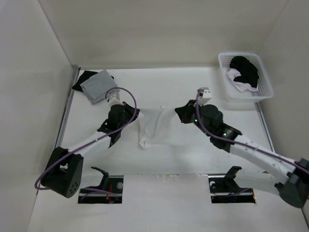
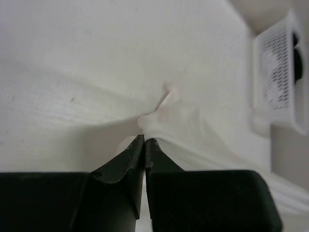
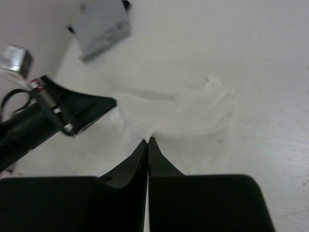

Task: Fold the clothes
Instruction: Flatten the tank top out

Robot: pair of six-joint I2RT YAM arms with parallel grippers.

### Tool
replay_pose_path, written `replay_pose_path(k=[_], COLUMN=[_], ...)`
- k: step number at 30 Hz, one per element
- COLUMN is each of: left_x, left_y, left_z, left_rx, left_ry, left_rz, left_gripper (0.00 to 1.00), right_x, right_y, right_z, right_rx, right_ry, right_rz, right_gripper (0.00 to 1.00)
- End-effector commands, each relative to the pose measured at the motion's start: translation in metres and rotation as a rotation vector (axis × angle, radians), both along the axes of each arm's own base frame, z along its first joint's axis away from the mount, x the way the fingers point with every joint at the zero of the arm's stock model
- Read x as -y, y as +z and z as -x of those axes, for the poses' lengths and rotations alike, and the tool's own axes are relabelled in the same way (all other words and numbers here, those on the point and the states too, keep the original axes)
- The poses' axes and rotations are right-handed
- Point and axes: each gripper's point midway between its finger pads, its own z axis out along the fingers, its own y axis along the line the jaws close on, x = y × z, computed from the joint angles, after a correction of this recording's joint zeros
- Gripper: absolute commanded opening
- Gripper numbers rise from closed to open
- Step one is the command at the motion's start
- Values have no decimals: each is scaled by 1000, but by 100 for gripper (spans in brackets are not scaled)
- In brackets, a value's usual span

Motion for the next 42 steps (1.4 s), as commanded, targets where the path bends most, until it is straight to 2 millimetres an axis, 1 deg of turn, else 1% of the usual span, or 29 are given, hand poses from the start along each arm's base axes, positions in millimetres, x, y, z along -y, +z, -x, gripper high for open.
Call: replay_pose_path(k=[1, 2, 3, 4, 5, 6, 8, 11, 13, 15, 16, 18, 19, 21, 22, 23, 24, 25, 27, 29, 30, 31, 32, 35, 36, 37, 38, 39, 42], left_x=[-15, -19, -23, -27, -29, -32, -34, -22, -5, 15, 25, 28, 25, 15, 4, -5, -8, -9, -13, -16, -19, -19, -21, -24, -26, -26, -29, -31, -38], left_y=[84, 93, 99, 102, 103, 103, 100, 92, 85, 83, 82, 80, 81, 79, 76, 74, 73, 71, 68, 66, 66, 66, 66, 64, 62, 61, 59, 59, 56], left_z=[-28, -29, -30, -31, -31, -32, -33, -38, -46, -56, -63, -66, -65, -63, -61, -59, -57, -55, -50, -46, -43, -42, -40, -35, -33, -32, -30, -28, -25], left_rx=[180, 198, 209, 214, 213, 211, 202, 177, 137, 131, 132, 126, 131, 133, 131, 128, 126, 123, 121, 121, 125, 126, 127, 125, 122, 120, 115, 116, 113], left_ry=[81, 91, 99, 108, 110, 115, 114, 68, 9, -36, -42, -35, -20, 8, 37, 50, 50, 48, 53, 58, 60, 60, 59, 53, 52, 52, 50, 51, 61], left_rz=[91, 94, 95, 91, 87, 80, 70, 20, -16, -51, -66, -72, -73, -88, -101, -105, -106, -107, -105, -102, -98, -98, -95, -85, -82, -80, -76, -72, -70], left_gripper=[3, 3, 3, 3, 4, 4, 4, 6, 7, 7, 7, 7, 9, 11, 11, 10, 10, 10, 10, 10, 10, 10, 10, 10, 9, 9, 9, 9, 9], right_x=[9, 12, 17, 23, 26, 34, 53, 65, 76, 78, 77, 70, 58, 45, 35, 13, 5, -12, -34, -53, -68, -73, -77, -77, -73, -72, -67, -65, -59], right_y=[50, 44, 29, 12, 4, -15, -71, -121, -140, -136, -127, -118, -112, -109, -108, -106, -105, -103, -99, -100, -105, -107, -111, -126, -132, -132, -140, -141, -147], right_z=[31, 48, 63, 74, 79, 87, 110, 128, 125, 118, 108, 102, 98, 90, 85, 75, 71, 64, 52, 40, 35, 32, 27, -9, -25, -30, -49, -60, -72], right_rx=[60, 22, -31, -82, -108, -161, -310, -456, -495, -479, -449, -420, -383, -348, -332, -317, -312, -300, -275, -255, -268, -269, -269, -264, -267, -268, -290, -299, -323], right_ry=[67, 97, 107, 102, 95, 72, 17, -22, -89, -119, -146, -135, -97, -61, -38, 8, 23, 55, 92, 118, 144, 151, 147, 58, 19, 7, -50, -71, -120], right_rz=[-69, -76, -71, -65, -63, -63, -49, -20, 2, 19, 31, 34, 42, 37, 23, -14, -29, -56, -82, -92, -98, -102, -101, -123, -139, -151, -193, -224, -251], right_gripper=[3, 3, 3, 3, 3, 4, 5, 6, 7, 7, 7, 12, 20, 30, 35, 41, 42, 45, 45, 45, 45, 45, 45, 49, 51, 52, 54, 54, 57])
